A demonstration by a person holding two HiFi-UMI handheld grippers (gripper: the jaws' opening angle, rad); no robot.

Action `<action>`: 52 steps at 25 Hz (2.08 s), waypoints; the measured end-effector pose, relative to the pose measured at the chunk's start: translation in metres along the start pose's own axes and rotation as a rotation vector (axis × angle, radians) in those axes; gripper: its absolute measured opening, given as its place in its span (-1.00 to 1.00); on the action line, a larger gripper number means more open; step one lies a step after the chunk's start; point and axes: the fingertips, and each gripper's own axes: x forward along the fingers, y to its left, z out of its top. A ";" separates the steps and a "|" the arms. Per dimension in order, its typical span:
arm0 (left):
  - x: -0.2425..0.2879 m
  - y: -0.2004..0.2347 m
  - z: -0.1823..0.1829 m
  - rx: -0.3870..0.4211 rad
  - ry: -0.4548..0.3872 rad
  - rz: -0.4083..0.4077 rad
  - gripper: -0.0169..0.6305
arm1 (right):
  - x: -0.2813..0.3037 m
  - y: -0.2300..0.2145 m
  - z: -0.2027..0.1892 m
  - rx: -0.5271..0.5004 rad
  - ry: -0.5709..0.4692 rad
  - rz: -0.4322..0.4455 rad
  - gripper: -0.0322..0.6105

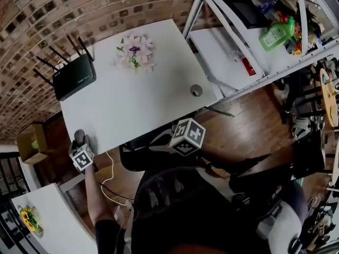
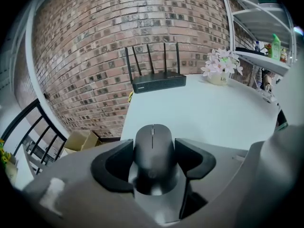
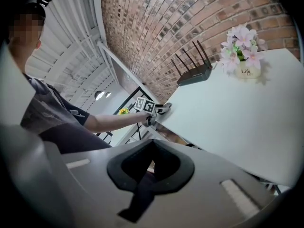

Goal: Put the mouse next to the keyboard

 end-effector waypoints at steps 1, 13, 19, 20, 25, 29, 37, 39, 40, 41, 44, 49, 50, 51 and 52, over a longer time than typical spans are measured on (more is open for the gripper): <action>0.002 -0.001 0.000 0.001 -0.001 -0.005 -0.08 | 0.000 -0.002 0.000 0.005 -0.003 -0.003 -0.89; 0.001 0.001 -0.005 0.004 0.013 -0.001 -0.07 | -0.012 -0.010 -0.004 0.066 -0.037 -0.033 -0.89; -0.001 -0.001 -0.003 0.004 0.007 -0.002 -0.08 | -0.019 -0.007 -0.009 0.079 -0.035 -0.041 -0.89; 0.000 -0.002 -0.001 0.003 0.007 -0.004 -0.08 | -0.020 -0.008 -0.009 0.072 -0.033 -0.048 -0.89; 0.000 -0.002 -0.003 -0.004 0.004 0.003 -0.08 | -0.017 -0.007 -0.009 0.052 -0.016 -0.044 -0.89; -0.003 -0.002 -0.005 -0.009 0.007 0.007 -0.08 | -0.016 -0.002 -0.010 0.063 -0.006 -0.023 -0.89; 0.004 -0.020 -0.008 -0.015 -0.018 -0.002 -0.08 | -0.041 -0.009 -0.015 0.046 -0.026 -0.024 -0.89; 0.008 -0.027 0.000 -0.004 -0.016 0.006 -0.08 | -0.043 -0.018 -0.014 0.045 -0.034 -0.039 -0.89; 0.008 -0.026 0.004 0.000 -0.017 0.012 -0.08 | -0.041 -0.021 -0.014 0.041 -0.030 -0.043 -0.89; 0.006 -0.023 0.005 0.002 -0.016 0.019 -0.08 | -0.036 -0.021 -0.013 0.037 -0.023 -0.043 -0.89; 0.002 -0.009 0.001 0.011 -0.013 0.027 -0.08 | -0.021 -0.012 -0.013 0.029 -0.003 -0.033 -0.89; 0.002 -0.010 0.011 0.015 -0.038 0.029 -0.08 | -0.020 -0.010 -0.007 0.004 0.024 -0.034 -0.89; 0.000 -0.010 0.011 0.014 -0.034 0.032 -0.08 | -0.019 -0.009 -0.007 0.000 0.027 -0.034 -0.89; -0.001 -0.009 0.010 0.015 -0.033 0.035 -0.08 | -0.019 -0.008 -0.006 -0.004 0.030 -0.035 -0.89; -0.002 -0.009 0.009 0.015 -0.033 0.035 -0.08 | -0.018 -0.007 -0.006 -0.008 0.033 -0.037 -0.89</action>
